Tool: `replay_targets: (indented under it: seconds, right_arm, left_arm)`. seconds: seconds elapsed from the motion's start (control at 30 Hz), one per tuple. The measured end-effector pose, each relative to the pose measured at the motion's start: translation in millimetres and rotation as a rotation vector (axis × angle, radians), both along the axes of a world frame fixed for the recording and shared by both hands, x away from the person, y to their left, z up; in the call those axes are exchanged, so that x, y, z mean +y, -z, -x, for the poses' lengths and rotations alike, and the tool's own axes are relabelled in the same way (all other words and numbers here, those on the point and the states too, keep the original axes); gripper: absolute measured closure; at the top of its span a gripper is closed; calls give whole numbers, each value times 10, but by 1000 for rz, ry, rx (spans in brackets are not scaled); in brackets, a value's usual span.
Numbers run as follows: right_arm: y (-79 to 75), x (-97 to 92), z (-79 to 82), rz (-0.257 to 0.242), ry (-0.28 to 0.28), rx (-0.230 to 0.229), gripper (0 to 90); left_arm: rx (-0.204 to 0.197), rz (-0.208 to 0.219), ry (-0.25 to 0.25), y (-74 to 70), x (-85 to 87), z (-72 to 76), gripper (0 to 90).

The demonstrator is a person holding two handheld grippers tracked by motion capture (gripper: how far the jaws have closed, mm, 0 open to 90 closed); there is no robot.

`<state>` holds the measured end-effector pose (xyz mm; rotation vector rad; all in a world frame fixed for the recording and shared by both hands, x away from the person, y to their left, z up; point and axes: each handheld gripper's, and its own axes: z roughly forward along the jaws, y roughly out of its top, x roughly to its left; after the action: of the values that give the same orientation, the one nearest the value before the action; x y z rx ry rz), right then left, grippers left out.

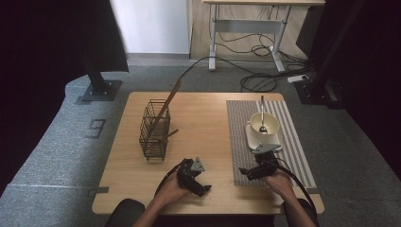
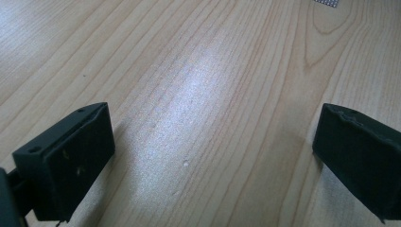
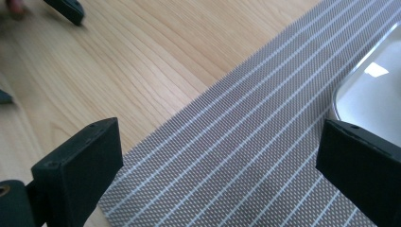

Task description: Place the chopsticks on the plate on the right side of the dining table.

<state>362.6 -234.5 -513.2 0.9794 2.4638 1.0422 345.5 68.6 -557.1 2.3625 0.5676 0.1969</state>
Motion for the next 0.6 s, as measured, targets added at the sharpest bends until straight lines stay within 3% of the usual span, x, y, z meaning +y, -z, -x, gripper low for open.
replay_targets:
  seconds: [0.37,0.6]
  right_arm:
    - [-267,135,14,-34,-66,14,3]
    - [-413,273,-20,-28,-105,18,3]
  left_arm:
    - [-1,2,-2,1,-1,1,0]
    - [0,2,-2,0,-1,0,0]
